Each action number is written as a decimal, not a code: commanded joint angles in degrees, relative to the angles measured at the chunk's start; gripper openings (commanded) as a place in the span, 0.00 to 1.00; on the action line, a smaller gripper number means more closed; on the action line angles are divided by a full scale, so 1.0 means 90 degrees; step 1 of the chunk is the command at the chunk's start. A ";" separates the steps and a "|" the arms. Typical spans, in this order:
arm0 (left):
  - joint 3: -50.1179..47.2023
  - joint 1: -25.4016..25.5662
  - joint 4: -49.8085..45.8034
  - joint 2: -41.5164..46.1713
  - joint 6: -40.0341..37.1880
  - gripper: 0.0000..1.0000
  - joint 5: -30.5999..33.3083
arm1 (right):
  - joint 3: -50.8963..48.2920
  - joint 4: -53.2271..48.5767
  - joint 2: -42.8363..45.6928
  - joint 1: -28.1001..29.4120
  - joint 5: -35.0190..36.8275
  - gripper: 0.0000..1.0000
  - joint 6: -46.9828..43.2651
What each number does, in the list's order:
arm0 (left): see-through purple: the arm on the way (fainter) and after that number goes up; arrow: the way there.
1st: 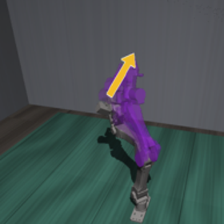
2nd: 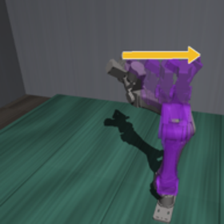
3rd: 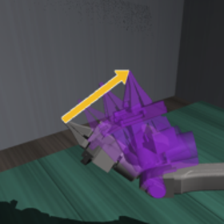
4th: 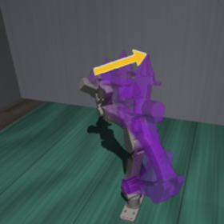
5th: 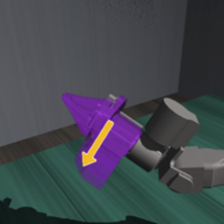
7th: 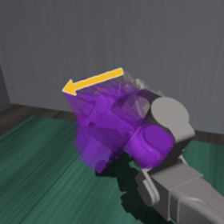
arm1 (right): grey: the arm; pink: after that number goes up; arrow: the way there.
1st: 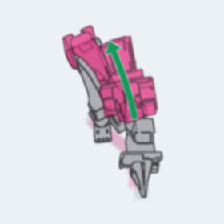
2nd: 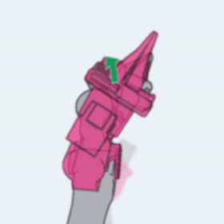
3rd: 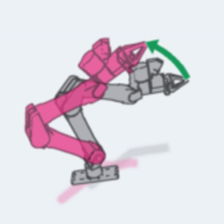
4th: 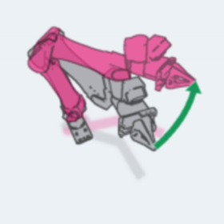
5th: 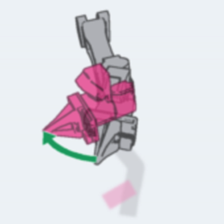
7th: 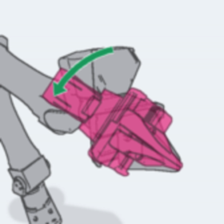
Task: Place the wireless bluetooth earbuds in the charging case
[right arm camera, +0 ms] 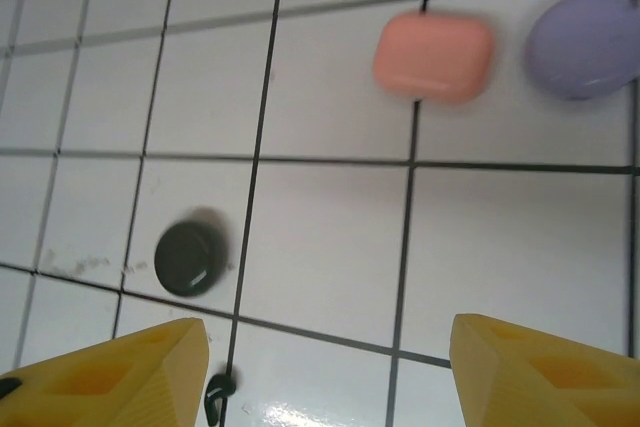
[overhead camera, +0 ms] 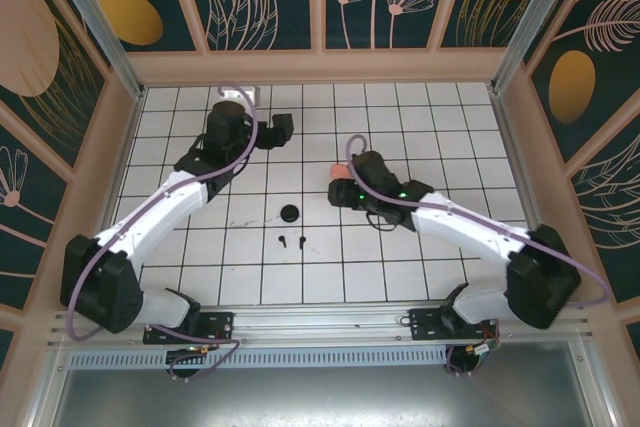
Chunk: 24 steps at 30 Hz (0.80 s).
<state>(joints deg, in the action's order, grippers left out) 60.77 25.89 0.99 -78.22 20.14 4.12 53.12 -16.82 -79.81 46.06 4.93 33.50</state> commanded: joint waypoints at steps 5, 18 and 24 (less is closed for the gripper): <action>-0.0603 -0.0219 0.0526 0.0754 -0.0102 0.99 0.0735 | 0.1331 -0.0309 -0.1562 0.0364 -0.0279 0.68 -0.1274; -0.1285 -0.1064 0.0765 0.1227 0.0542 0.99 0.1077 | 0.3678 -0.1855 -0.3787 0.0855 -0.0282 0.78 -0.2172; -0.1155 -0.1531 0.0360 0.1405 0.1151 0.99 0.1404 | 0.4444 -0.2410 -0.4525 0.1041 -0.0157 0.77 -0.2233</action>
<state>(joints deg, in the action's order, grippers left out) 49.60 13.80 5.19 -67.51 26.52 14.31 89.93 -32.82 -118.43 54.50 2.98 14.94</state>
